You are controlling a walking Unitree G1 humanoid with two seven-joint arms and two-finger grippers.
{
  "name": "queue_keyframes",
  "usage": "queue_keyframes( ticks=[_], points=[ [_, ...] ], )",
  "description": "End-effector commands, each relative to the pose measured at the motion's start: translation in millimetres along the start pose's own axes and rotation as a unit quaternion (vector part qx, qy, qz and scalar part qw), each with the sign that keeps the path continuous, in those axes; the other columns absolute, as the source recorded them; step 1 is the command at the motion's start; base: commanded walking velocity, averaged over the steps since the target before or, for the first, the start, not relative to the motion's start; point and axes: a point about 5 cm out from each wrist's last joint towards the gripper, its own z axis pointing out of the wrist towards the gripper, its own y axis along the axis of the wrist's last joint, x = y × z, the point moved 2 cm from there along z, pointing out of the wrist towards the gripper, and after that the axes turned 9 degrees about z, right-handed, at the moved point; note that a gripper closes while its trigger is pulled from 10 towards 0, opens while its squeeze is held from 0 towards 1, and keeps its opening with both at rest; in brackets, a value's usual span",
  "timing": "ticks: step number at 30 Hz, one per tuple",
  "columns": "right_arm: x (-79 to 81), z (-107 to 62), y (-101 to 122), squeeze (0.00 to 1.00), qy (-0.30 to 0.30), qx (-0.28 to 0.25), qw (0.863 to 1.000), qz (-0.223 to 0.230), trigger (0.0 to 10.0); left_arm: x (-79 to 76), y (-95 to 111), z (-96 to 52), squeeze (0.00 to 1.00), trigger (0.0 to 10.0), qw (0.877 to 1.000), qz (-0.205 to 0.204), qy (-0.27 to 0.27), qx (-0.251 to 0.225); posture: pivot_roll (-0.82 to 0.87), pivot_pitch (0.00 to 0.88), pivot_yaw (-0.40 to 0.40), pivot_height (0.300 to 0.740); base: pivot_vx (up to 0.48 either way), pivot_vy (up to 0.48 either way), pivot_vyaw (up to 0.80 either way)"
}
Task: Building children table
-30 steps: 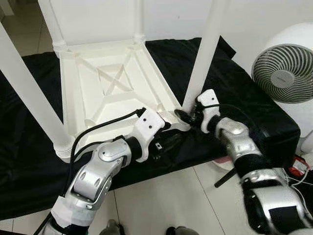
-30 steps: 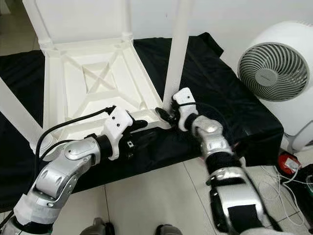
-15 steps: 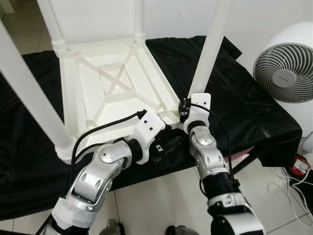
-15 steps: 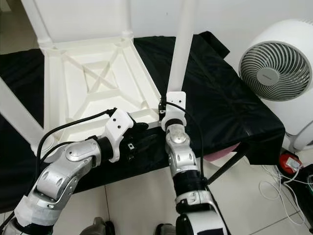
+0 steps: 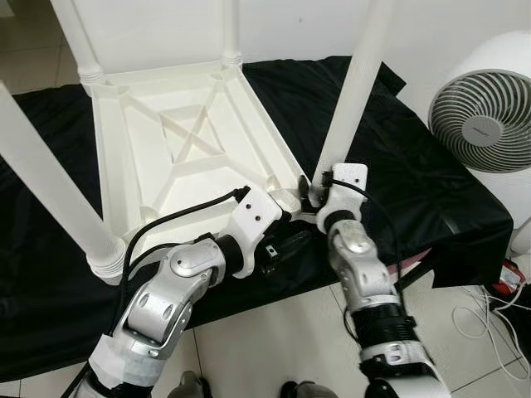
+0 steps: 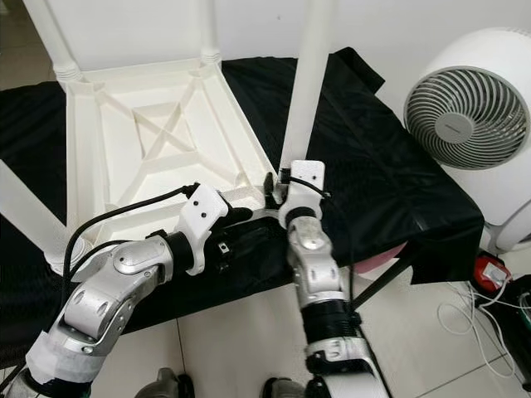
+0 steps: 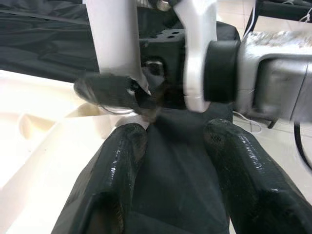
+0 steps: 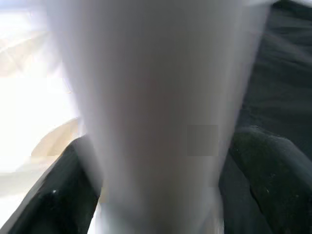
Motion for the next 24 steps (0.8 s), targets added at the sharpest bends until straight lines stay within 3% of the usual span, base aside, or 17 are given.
queue_keyframes(
  ticks=[1,2,8,15,17,20,24],
  points=[
    [-3.6,-4.2,-9,0.0,0.062,0.035,0.997,-0.014,10.0,-1.9,-1,-1.4,0.0,10.0,1.0,-0.003,0.004,0.003,-0.04,0.085,-0.015,0.74,0.0,0.0,0.0],
    [-10.2,-6.3,-12,0.0,0.099,0.055,0.993,-0.038,10.0,-2.0,-2,-1.6,0.0,10.0,1.0,-0.003,0.003,0.004,-0.05,0.087,-0.011,0.74,0.0,0.0,0.0],
    [-31.2,-5.9,-4,0.0,0.154,0.063,0.981,-0.1,10.0,-1.3,-2,-0.7,0.0,10.0,1.0,0.0,-0.001,0.005,-0.06,0.092,0.0,0.74,0.0,0.0,0.0],
    [-25.7,-2.8,8,0.0,0.221,0.053,0.967,-0.114,10.0,0.1,-2,-0.6,0.0,10.0,1.0,0.001,-0.001,0.005,-0.06,0.093,0.007,0.74,0.0,0.0,0.0],
    [-19.5,7.2,18,0.0,0.27,0.053,0.953,-0.131,10.0,0.9,-1,-0.3,0.0,10.0,1.0,0.003,-0.003,0.005,-0.05,0.095,0.011,0.74,0.0,0.0,0.0],
    [-18.2,10.5,19,0.0,0.293,0.063,0.943,-0.144,10.0,0.8,-2,-0.6,0.0,10.0,1.0,0.002,-0.005,0.008,-0.05,0.095,0.011,0.74,0.0,0.0,0.0],
    [-18.2,10.5,19,0.0,0.293,0.063,0.943,-0.144,10.0,0.8,-2,-0.6,0.0,10.0,1.0,0.002,-0.005,0.008,-0.05,0.095,0.011,0.74,0.0,0.0,0.0]
  ],
)
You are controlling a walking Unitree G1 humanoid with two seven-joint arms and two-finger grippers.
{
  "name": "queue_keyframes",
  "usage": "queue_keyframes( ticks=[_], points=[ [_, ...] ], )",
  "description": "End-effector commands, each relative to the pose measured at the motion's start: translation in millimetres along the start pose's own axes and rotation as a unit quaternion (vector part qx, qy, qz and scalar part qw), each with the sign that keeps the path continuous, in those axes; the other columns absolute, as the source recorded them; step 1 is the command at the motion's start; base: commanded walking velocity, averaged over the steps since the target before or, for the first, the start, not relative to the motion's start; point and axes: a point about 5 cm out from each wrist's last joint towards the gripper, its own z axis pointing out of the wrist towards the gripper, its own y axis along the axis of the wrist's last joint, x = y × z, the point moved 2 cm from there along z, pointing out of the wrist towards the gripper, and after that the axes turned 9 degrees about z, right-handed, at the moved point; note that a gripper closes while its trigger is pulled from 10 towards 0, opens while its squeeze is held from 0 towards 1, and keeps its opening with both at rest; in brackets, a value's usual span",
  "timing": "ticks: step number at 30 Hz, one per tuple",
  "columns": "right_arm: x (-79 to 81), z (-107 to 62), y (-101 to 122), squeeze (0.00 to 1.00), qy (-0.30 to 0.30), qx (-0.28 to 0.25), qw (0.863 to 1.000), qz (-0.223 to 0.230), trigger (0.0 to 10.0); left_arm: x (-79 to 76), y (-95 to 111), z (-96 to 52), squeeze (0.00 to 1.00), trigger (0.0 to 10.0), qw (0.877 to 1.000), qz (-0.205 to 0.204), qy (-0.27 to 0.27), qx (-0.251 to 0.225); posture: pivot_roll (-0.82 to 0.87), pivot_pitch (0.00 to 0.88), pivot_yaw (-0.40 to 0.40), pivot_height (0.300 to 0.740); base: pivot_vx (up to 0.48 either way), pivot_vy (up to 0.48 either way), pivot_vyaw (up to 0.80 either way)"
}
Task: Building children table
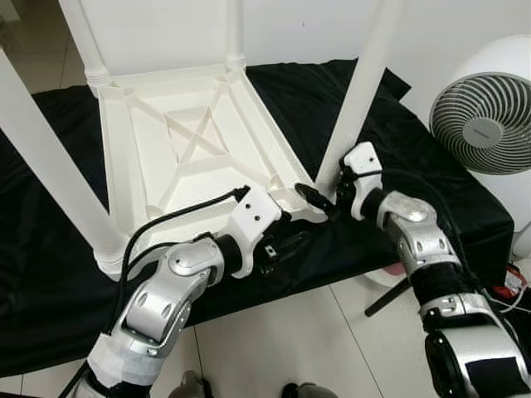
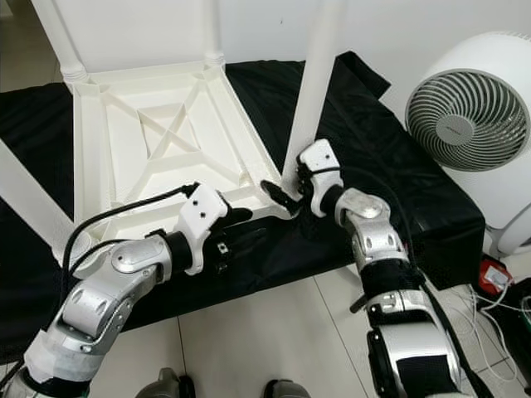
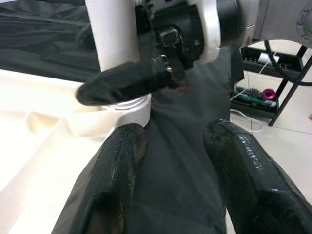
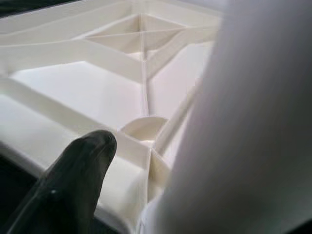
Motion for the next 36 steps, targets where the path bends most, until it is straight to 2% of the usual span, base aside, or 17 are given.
queue_keyframes(
  ticks=[1,4,5,6,7,9,10,20,21,22,26,28,30,31,36],
  points=[
    [-1.8,-0.6,-4,0.0,0.006,0.013,1.0,-0.001,10.0,-2.3,-2,0.6,0.0,10.0,1.0,-0.005,-0.008,0.006,-0.05,0.096,0.011,0.74,0.0,0.0,0.0],
    [-6.5,2.7,-10,0.0,0.024,0.045,0.999,-0.004,10.0,-7.3,-6,-1.3,0.0,10.0,1.0,-0.008,-0.019,0.015,-0.05,0.096,0.011,0.74,0.0,0.0,0.0],
    [-7.7,2.8,-14,0.0,0.036,0.061,0.997,-0.008,4.5,-9.2,-7,-2.0,0.0,10.0,1.0,-0.009,-0.022,0.018,-0.03,0.105,0.01,0.74,0.0,0.0,0.0],
    [-7.7,2.8,-14,0.0,0.036,0.061,0.997,-0.008,4.5,-9.2,-7,-2.0,0.0,10.0,1.0,-0.009,-0.022,0.018,-0.03,0.105,0.01,0.74,0.0,0.0,0.0],
    [-8.9,1.8,-17,0.0,0.045,0.073,0.996,-0.01,1.9,-10.4,-7,-2.5,0.0,10.0,0.999,-0.009,-0.024,0.02,-0.03,0.105,0.01,0.74,0.0,0.0,0.0],
    [-9.6,1.1,-18,0.0,0.048,0.079,0.996,-0.011,1.9,-10.8,-7,-2.8,0.0,10.0,0.999,-0.009,-0.024,0.02,-0.03,0.105,0.01,0.74,0.0,0.0,0.0],
    [-10.3,-0.5,-19,0.0,0.058,0.082,0.995,-0.011,0.0,-10.7,-7,-3.3,0.0,10.0,0.999,-0.009,-0.023,0.021,-0.03,0.105,0.01,0.74,0.0,0.0,0.0],
    [-20.7,-8.0,-19,0.0,0.045,0.083,0.995,-0.01,0.0,-9.8,-7,-3.0,0.0,10.0,0.999,-0.009,-0.021,0.022,-0.03,0.107,0.01,0.74,0.0,0.0,0.0],
    [-22.7,-9.0,-20,0.0,0.035,0.08,0.996,-0.009,8.8,-9.7,-7,-2.7,0.0,10.0,0.999,-0.008,-0.022,0.022,-0.03,0.107,0.01,0.74,0.0,0.0,0.0],
    [-26.2,-10.3,-20,0.0,0.014,0.076,0.997,-0.003,10.0,-9.5,-7,-2.3,0.0,10.0,1.0,-0.008,-0.022,0.021,-0.03,0.106,0.01,0.74,0.0,0.0,0.0],
    [-37.9,-13.2,-21,0.0,-0.061,0.061,0.996,0.017,10.0,-9.5,-7,-1.9,0.0,10.0,0.999,-0.006,-0.023,0.021,-0.03,0.106,0.01,0.74,0.0,0.0,0.0],
    [-37.9,-13.2,-21,0.0,-0.061,0.061,0.996,0.017,10.0,-9.5,-7,-1.9,0.0,10.0,0.999,-0.006,-0.023,0.021,-0.03,0.106,0.01,0.74,0.0,0.0,0.0],
    [-40.6,-11.5,-23,0.0,-0.125,0.037,0.99,0.05,10.0,-7.8,-8,-2.7,0.0,10.0,1.0,-0.001,-0.02,0.023,-0.04,0.109,0.007,0.74,0.0,0.0,0.0],
    [-38.9,-9.1,-25,0.0,-0.159,0.024,0.984,0.071,10.0,-5.7,-8,-3.7,0.0,10.0,1.0,0.003,-0.017,0.025,-0.04,0.11,0.009,0.74,0.0,0.0,0.0],
    [-28.5,-0.7,-25,0.0,-0.212,-0.007,0.972,0.1,10.0,-0.6,-9,-5.6,0.0,10.0,0.999,0.011,-0.013,0.029,-0.05,0.11,0.013,0.74,0.0,0.0,0.0]
  ],
)
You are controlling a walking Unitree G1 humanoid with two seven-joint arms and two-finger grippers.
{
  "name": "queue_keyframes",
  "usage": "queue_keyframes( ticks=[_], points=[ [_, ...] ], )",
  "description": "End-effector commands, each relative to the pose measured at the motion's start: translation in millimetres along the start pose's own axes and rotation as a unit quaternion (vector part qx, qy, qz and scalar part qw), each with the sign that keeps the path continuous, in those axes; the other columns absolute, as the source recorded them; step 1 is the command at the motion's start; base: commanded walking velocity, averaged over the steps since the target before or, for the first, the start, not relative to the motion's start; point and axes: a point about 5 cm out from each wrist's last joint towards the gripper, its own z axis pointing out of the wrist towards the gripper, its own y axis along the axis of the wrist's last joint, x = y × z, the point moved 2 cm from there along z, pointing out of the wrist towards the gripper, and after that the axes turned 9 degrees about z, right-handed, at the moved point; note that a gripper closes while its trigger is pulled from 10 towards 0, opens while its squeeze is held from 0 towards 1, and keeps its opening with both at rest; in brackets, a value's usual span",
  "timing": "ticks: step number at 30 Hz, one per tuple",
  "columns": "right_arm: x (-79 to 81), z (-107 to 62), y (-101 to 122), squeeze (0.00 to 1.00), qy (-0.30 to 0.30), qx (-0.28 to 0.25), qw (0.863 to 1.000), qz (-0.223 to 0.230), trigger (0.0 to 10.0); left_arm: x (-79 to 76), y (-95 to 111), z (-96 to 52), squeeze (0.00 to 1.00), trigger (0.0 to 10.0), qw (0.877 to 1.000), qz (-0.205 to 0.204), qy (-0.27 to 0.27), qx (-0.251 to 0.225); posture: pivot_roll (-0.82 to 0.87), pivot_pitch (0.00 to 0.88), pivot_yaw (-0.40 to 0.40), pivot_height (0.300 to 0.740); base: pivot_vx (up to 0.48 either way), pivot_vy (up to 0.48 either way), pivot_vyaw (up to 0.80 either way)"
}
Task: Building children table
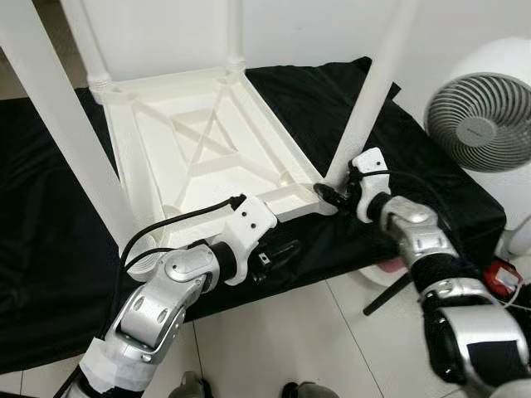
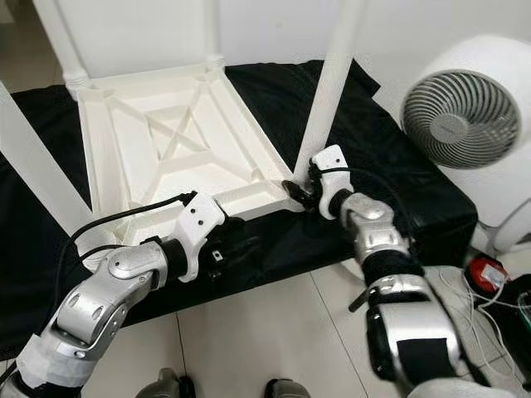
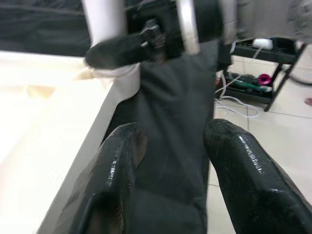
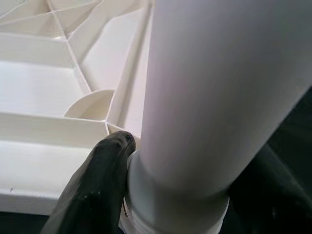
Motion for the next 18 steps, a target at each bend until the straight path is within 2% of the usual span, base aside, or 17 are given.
queue_keyframes(
  ticks=[1,4,6,9,11,16,17,18],
  points=[
    [-1.5,-0.9,0,0.0,-0.057,-0.021,0.997,0.045,10.0,4.0,-2,-2.0,0.0,10.0,1.0,0.004,0.002,0.004,-0.05,0.113,0.017,0.74,0.0,0.0,0.0],
    [10.7,1.0,1,0.0,-0.138,-0.039,0.987,0.074,10.0,11.0,-4,-4.7,0.0,10.0,1.0,0.01,0.008,0.009,-0.05,0.114,0.015,0.74,0.0,0.0,0.0],
    [10.7,1.0,1,0.0,-0.138,-0.039,0.987,0.074,10.0,11.0,-4,-4.7,0.0,10.0,1.0,0.01,0.008,0.009,-0.05,0.114,0.015,0.74,0.0,0.0,0.0],
    [19.9,2.0,-1,0.0,-0.211,-0.053,0.971,0.103,10.0,23.4,-5,-10.0,0.0,10.0,0.999,0.019,0.032,0.014,-0.06,0.119,0.008,0.74,0.0,0.0,0.0],
    [23.2,2.9,-1,0.0,-0.221,-0.054,0.967,0.111,10.0,26.5,-4,-11.4,0.0,10.0,0.999,0.022,0.039,0.014,-0.06,0.119,0.01,0.74,0.0,0.0,0.0],
    [23.4,3.8,4,0.0,-0.212,-0.065,0.97,0.099,10.0,36.1,-4,-14.4,0.0,10.0,0.998,0.03,0.061,0.016,-0.05,0.119,0.004,0.74,0.0,0.0,0.0],
    [19.5,1.2,6,1.0,-0.212,-0.068,0.971,0.089,10.0,41.9,-4,-16.7,0.0,10.0,0.997,0.034,0.073,0.018,-0.05,0.118,0.003,0.74,0.0,0.0,0.0],
    [19.5,1.2,6,1.0,-0.212,-0.068,0.971,0.089,10.0,41.9,-4,-16.7,0.0,10.0,0.997,0.034,0.073,0.018,-0.05,0.118,0.003,0.74,0.0,0.0,0.0]
  ],
)
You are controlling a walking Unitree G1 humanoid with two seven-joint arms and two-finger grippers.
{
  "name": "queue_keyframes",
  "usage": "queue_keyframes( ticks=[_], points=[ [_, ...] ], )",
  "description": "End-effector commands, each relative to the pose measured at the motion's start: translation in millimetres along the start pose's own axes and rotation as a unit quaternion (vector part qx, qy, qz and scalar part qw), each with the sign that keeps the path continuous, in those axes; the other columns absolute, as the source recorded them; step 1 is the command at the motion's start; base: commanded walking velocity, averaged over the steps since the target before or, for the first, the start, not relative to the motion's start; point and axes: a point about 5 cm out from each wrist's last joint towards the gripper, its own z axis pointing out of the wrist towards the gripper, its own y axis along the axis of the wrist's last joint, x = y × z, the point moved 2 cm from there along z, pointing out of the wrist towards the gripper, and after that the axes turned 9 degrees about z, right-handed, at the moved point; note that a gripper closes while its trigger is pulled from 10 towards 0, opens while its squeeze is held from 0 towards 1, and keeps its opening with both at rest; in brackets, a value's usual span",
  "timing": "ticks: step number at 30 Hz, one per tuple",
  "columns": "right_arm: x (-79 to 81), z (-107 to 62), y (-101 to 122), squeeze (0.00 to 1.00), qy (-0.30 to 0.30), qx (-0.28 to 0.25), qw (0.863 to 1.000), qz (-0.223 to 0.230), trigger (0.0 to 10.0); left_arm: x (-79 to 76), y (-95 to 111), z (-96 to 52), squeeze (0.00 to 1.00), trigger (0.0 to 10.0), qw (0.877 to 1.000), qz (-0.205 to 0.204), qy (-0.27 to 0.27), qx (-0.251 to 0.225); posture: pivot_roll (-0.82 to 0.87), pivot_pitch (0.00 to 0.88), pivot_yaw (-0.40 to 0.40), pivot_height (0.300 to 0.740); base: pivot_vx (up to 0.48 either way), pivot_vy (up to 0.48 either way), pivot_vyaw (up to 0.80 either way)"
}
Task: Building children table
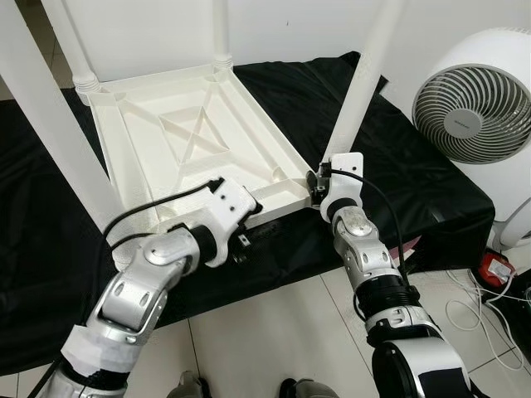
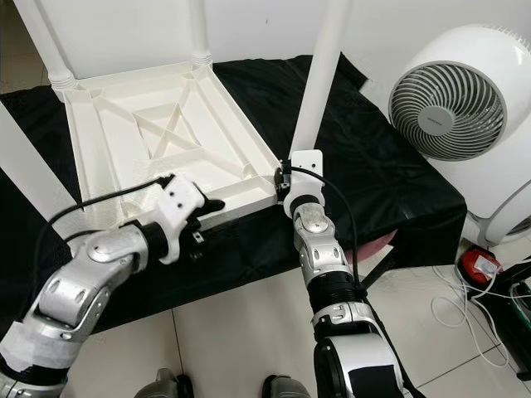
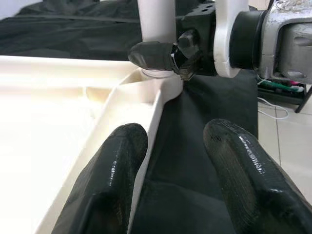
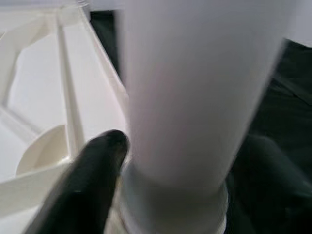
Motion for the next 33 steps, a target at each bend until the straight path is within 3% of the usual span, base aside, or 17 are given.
queue_keyframes(
  ticks=[1,10,11,21,23,26,27,32,33],
  points=[
    [-9.0,-1.3,6,1.0,-0.004,-0.012,1.0,0.006,10.0,11.2,-5,-2.4,0.0,10.0,0.999,0.004,0.028,0.015,-0.05,0.116,0.002,0.74,0.0,0.0,0.0],
    [-18.1,-10.2,18,1.0,-0.015,-0.042,0.999,-0.006,10.0,19.5,-16,-2.9,0.0,10.0,0.998,0.014,0.043,0.047,-0.06,0.106,0.001,0.74,0.0,0.0,0.0],
    [-18.5,-13.1,19,0.0,-0.011,-0.046,0.999,-0.007,10.0,19.3,-19,-2.7,0.0,10.0,0.997,0.013,0.042,0.056,-0.06,0.106,0.001,0.74,0.0,0.0,0.0],
    [-18.7,-34.6,24,0.0,0.034,-0.08,0.996,0.033,10.0,10.4,-29,-6.2,0.0,10.0,0.997,0.02,0.012,0.076,-0.06,0.118,-0.001,0.74,0.0,0.0,0.0],
    [-25.8,-44.3,28,0.0,0.03,-0.098,0.994,0.043,10.0,6.1,-27,-8.0,0.0,10.0,0.997,0.024,-0.001,0.068,-0.06,0.125,0.001,0.74,0.0,0.0,0.0],
    [-33.2,-54.3,28,0.0,0.017,-0.106,0.993,0.041,10.0,3.4,-25,-10.3,0.0,10.0,0.998,0.019,-0.01,0.057,-0.06,0.13,0.004,0.74,0.0,0.0,0.0],
    [-38.4,-66.2,24,0.0,0.003,-0.108,0.994,0.017,10.0,2.7,-24,-13.9,0.0,10.0,0.998,0.012,-0.014,0.053,-0.06,0.137,0.004,0.74,0.0,0.0,0.0],
    [-39.3,-71.6,19,0.0,-0.003,-0.101,0.995,0.014,10.0,-0.4,-27,-17.2,0.0,10.0,0.998,0.01,-0.027,0.056,-0.07,0.14,0.006,0.74,0.0,0.0,0.0],
    [-36.1,-79.6,13,0.0,0.004,-0.09,0.996,0.014,10.0,-6.6,-32,-22.4,0.0,10.0,0.997,0.004,-0.044,0.068,-0.07,0.148,0.007,0.74,0.0,0.0,0.0]
  ],
)
